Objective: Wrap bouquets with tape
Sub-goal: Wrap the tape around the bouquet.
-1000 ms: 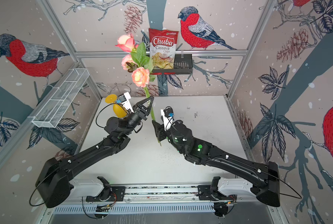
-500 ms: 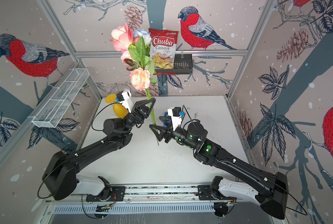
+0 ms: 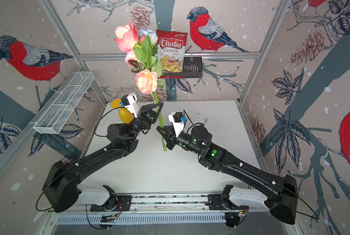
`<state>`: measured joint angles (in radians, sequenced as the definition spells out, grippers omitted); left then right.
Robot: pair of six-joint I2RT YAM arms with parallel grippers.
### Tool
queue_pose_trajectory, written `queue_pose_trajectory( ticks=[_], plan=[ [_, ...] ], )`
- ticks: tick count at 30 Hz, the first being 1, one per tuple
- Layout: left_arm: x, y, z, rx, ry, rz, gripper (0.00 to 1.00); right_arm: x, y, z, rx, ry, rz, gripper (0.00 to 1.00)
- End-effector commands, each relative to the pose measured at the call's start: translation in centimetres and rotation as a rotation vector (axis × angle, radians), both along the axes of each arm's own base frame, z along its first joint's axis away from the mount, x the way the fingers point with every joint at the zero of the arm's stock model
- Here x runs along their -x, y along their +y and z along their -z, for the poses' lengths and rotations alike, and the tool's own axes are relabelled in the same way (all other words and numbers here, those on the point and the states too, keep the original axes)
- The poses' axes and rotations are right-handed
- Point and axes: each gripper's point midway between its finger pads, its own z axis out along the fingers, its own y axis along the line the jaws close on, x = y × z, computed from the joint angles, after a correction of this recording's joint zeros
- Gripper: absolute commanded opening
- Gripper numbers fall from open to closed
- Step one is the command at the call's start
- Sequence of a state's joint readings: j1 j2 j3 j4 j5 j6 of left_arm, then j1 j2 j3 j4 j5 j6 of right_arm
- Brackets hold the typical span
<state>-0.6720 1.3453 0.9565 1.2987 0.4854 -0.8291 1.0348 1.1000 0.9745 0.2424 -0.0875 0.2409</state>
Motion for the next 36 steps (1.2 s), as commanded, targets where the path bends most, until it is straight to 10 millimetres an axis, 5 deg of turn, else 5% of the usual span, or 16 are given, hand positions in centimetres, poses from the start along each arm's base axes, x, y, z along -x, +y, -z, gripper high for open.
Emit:
queue_pose_trajectory(
  ticks=[1,6,14,26,31,36],
  plan=[
    [-1.4,0.8,0.6,-0.05,0.004,-0.167,0.41,-2.4,-1.5,-0.5,0.028,-0.043,0.196,0.0],
    [-3.3,2.5,1.9,-0.155,0.076,-0.382,0.75,-4.1,-2.6,0.2,0.098,-0.049,0.32,0.0],
    [-4.2,1.2,2.9,-0.319,0.114,-0.521,0.79,-5.4,-2.3,0.6,0.177,-0.065,0.411,0.0],
    [-6.5,1.2,3.3,-0.384,0.215,-0.643,0.6,-6.0,-1.4,0.5,0.208,-0.08,0.462,0.0],
    [-7.0,1.1,3.6,-0.393,0.225,-0.661,0.42,-6.6,-1.0,0.9,0.241,-0.09,0.508,0.0],
    [-7.5,0.7,4.0,-0.411,0.245,-0.66,0.4,-7.2,-0.5,1.2,0.282,-0.1,0.556,0.0]
  ],
)
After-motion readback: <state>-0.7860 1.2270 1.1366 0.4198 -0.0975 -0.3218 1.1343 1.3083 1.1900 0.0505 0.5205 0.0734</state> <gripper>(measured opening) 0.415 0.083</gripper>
